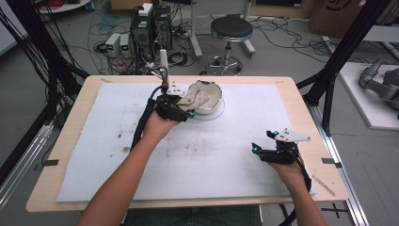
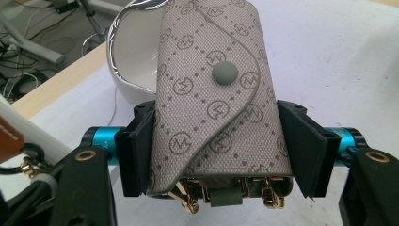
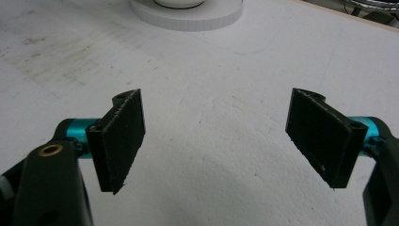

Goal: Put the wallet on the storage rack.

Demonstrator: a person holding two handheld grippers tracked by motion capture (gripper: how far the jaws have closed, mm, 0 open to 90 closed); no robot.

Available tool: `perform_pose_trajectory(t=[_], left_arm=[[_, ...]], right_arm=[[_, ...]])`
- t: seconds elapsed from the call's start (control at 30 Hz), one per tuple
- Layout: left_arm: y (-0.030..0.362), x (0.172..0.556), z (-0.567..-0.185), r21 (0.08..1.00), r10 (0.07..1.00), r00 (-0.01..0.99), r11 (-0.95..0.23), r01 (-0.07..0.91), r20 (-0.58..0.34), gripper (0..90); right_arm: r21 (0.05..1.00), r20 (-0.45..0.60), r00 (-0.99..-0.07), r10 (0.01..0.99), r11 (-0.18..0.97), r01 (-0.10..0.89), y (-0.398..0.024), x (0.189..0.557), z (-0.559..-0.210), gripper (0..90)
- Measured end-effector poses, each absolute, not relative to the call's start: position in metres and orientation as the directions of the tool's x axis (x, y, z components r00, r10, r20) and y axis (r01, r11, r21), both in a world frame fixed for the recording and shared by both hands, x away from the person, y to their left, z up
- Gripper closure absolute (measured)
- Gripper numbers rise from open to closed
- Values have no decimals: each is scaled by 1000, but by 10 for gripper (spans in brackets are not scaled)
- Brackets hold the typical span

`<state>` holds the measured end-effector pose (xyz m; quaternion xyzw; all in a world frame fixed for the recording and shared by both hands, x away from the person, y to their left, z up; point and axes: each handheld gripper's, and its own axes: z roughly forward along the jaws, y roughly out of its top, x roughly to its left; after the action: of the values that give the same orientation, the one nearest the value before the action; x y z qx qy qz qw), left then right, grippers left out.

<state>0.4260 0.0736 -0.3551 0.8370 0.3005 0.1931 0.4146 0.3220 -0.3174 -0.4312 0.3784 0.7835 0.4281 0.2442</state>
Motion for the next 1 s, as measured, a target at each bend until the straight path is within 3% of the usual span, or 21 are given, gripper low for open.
perform_pose_trajectory(t=[1.0], left_arm=[[22, 472, -359, 714, 651, 749, -584, 386, 127, 333]], right_arm=[[856, -52, -602, 797, 346, 385, -317, 325, -432, 207]])
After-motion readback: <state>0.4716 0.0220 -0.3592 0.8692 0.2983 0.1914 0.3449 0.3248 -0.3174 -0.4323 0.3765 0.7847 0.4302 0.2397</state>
